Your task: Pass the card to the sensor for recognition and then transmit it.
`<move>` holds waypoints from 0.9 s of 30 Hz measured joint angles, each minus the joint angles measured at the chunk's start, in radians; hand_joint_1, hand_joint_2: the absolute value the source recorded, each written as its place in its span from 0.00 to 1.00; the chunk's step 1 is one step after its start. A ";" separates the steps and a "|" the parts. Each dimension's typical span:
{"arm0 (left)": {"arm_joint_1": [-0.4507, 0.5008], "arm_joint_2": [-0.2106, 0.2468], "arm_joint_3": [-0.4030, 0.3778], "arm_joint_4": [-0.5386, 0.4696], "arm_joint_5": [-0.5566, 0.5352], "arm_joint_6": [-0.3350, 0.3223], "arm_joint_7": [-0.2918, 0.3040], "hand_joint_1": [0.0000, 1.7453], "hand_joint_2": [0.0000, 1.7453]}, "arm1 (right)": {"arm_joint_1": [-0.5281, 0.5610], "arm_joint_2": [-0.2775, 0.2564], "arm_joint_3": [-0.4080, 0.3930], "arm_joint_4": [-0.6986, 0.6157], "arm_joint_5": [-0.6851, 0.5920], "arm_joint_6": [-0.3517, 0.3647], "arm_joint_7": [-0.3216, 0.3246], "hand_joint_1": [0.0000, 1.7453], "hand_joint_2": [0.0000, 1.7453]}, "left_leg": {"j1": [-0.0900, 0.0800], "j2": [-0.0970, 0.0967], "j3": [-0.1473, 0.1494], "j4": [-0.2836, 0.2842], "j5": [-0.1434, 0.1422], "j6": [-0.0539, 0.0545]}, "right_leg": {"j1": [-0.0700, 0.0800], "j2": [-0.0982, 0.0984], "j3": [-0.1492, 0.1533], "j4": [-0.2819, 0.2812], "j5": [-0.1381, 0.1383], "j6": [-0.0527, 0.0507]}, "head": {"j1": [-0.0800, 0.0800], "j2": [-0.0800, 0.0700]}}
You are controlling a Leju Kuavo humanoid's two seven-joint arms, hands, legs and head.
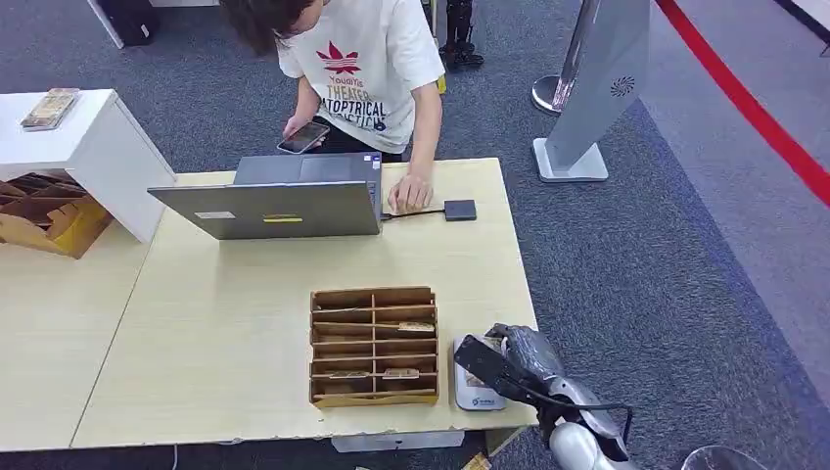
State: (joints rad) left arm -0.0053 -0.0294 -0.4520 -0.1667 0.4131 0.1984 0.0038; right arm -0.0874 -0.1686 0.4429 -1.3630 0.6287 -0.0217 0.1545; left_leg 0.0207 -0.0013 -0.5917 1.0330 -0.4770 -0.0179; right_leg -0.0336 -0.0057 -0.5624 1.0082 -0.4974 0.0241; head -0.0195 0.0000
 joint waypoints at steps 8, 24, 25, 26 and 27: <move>0.000 0.001 0.000 0.000 0.002 0.000 0.000 0.00 0.00 | -0.001 0.000 0.000 0.001 0.005 0.000 0.000 1.00 1.00 | 0.000 0.000 0.000 0.000 0.000 0.000 | 0.000 0.000 0.000 0.000 0.000 0.000 | 0.000 0.000; 0.000 0.002 0.000 0.000 0.003 0.000 0.000 0.00 0.00 | -0.001 0.000 0.000 0.002 0.010 -0.002 0.000 1.00 1.00 | 0.000 0.000 0.001 0.000 0.000 0.000 | 0.000 0.000 0.001 0.000 0.000 0.000 | 0.000 0.000; 0.000 0.002 0.000 0.000 0.003 0.001 0.000 0.00 0.00 | -0.001 0.000 0.000 0.002 0.010 -0.002 0.000 1.00 1.00 | 0.000 0.000 0.001 0.000 0.000 0.000 | 0.000 0.000 0.001 0.000 0.000 0.000 | 0.000 0.000; 0.000 0.002 0.000 0.000 0.004 0.001 0.000 0.00 0.00 | 0.000 0.000 0.000 0.002 0.010 -0.003 0.000 1.00 1.00 | 0.000 0.000 0.001 0.000 0.000 0.000 | 0.000 0.000 0.001 0.000 0.000 0.000 | 0.000 0.000; 0.000 0.002 0.000 0.000 0.004 0.001 0.000 0.00 0.00 | 0.000 0.000 0.000 0.002 0.010 -0.003 0.000 1.00 1.00 | 0.000 0.000 0.001 0.000 0.000 0.000 | 0.000 0.000 0.001 0.000 0.000 0.000 | 0.000 0.000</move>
State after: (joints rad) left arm -0.0054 -0.0278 -0.4520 -0.1663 0.4173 0.1995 0.0034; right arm -0.0879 -0.1686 0.4429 -1.3607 0.6390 -0.0248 0.1545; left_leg 0.0207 -0.0013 -0.5905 1.0331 -0.4769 -0.0178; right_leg -0.0336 -0.0057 -0.5612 1.0082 -0.4974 0.0241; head -0.0195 0.0000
